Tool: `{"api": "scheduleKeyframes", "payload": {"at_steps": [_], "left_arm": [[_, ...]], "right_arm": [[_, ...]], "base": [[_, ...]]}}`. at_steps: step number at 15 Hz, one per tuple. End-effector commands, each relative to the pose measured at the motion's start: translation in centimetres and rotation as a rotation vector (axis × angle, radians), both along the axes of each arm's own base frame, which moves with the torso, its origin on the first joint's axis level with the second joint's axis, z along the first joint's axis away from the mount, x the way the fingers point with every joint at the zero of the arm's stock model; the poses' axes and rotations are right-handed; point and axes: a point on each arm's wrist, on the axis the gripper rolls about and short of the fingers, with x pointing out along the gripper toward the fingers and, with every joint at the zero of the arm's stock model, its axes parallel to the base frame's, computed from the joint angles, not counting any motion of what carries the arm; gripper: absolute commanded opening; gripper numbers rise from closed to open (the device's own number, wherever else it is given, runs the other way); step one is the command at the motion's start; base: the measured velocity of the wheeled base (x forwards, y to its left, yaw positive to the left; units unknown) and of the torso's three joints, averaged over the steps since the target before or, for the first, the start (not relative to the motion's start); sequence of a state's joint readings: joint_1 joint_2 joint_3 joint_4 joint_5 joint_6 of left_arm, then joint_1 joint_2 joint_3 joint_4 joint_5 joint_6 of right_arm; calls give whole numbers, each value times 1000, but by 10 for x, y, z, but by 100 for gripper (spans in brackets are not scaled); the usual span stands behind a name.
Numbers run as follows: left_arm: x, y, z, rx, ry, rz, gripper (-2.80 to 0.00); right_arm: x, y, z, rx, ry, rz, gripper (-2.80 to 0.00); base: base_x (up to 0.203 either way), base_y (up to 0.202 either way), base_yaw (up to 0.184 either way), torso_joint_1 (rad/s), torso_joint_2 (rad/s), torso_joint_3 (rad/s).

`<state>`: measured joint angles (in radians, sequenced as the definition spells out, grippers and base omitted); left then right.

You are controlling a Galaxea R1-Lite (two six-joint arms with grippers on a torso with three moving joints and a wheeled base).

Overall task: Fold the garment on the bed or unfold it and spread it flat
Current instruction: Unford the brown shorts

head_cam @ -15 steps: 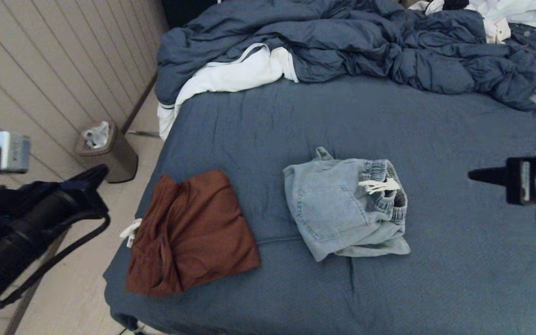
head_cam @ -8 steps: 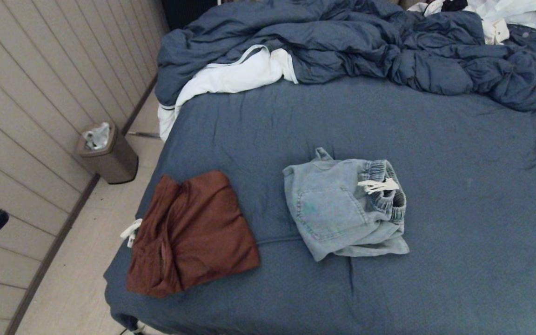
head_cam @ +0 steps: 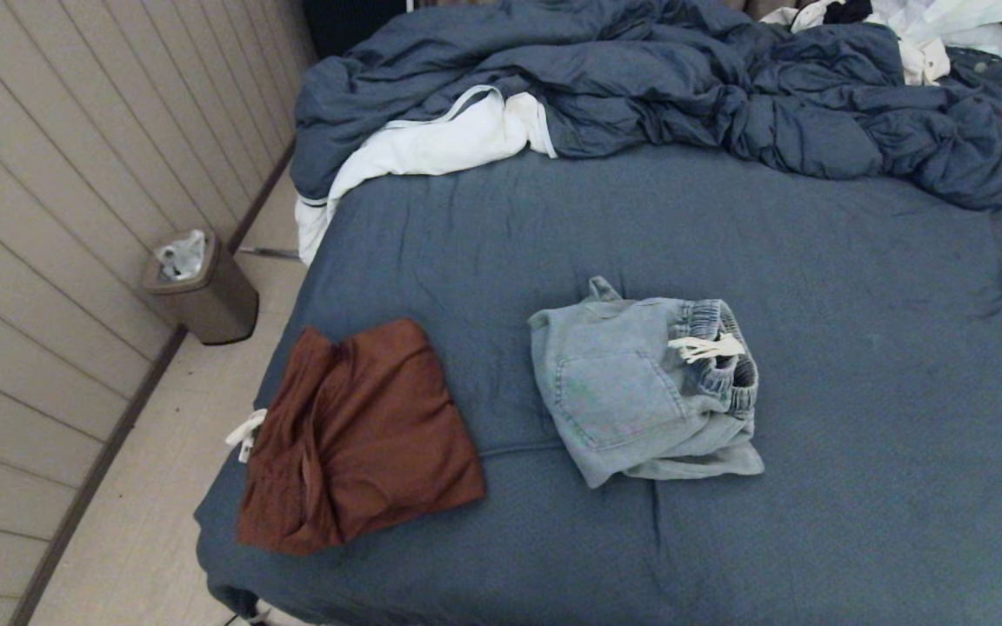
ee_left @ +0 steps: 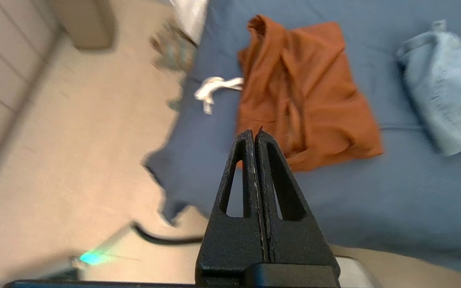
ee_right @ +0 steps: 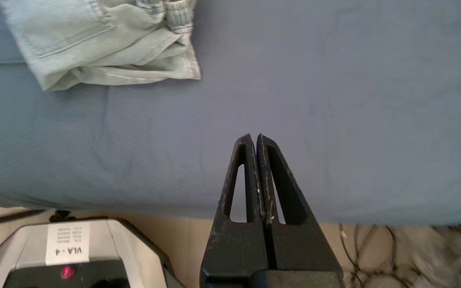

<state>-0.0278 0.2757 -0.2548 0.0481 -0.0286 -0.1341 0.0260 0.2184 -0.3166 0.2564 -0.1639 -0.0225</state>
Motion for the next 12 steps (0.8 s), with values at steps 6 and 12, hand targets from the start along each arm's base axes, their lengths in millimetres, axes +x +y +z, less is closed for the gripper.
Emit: {"api": "scheduleKeyframes", "payload": {"at_steps": [6, 12], "left_arm": [[-15, 1, -62, 202, -97, 86, -280], [-13, 0, -59, 223, -197, 19, -280]], "right_arm": [[-1, 3, -61, 20, -113, 113, -280], [3, 4, -68, 12, -128, 159, -280]], "base": [[0, 0, 0, 0, 0, 0], [0, 0, 0, 0, 0, 0]]}}
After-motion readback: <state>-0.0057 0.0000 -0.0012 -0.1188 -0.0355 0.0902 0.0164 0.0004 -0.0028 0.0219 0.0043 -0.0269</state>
